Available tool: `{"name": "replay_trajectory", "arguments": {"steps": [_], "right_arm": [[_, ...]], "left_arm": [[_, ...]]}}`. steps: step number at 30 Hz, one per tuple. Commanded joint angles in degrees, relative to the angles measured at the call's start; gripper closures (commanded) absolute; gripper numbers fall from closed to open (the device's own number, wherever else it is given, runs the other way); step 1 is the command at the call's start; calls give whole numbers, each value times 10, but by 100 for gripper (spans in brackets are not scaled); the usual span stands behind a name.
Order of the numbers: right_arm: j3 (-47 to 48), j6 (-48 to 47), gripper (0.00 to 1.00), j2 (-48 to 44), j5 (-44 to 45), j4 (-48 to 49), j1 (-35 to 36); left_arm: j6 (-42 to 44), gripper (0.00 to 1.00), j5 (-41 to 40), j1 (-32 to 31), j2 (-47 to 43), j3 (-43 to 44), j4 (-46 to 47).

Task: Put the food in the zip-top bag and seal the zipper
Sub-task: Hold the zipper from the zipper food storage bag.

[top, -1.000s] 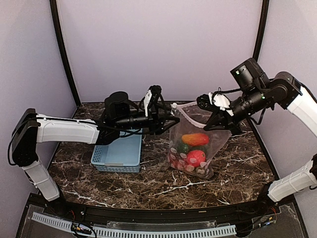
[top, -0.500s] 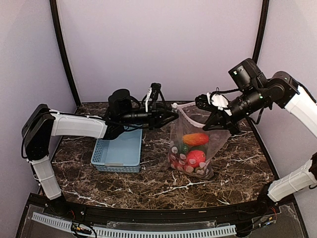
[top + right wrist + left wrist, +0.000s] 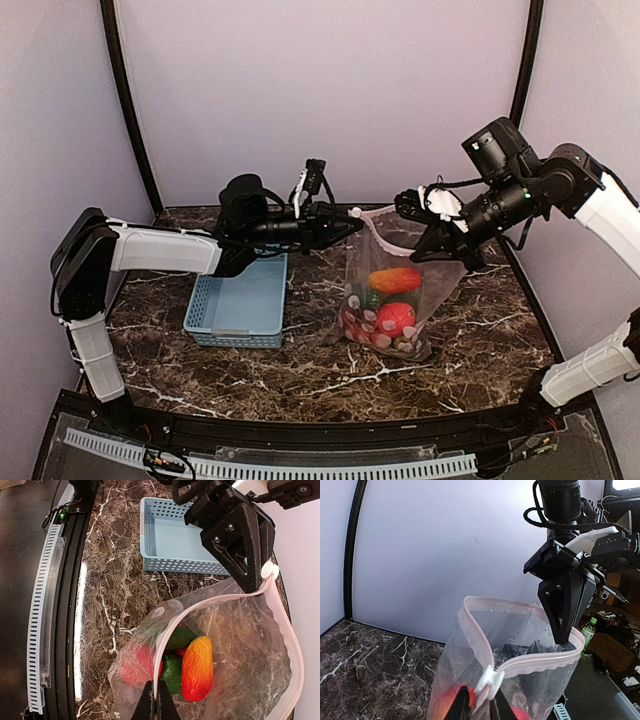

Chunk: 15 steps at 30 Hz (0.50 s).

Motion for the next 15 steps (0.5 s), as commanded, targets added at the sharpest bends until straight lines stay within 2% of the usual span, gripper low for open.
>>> {"name": "replay_trajectory", "arguments": {"steps": [1,8,15], "right_arm": [[1,2,100,2,4,9,-6],[-9,6,100,-2,41,30,-18],[-37,-8,100,-3,28,68,-114]], "left_arm": [[-12,88,19,3,1,13,17],[-12,99,13,8,-19,-5,3],[35,99,-34,13,-95,-67,-55]]}}
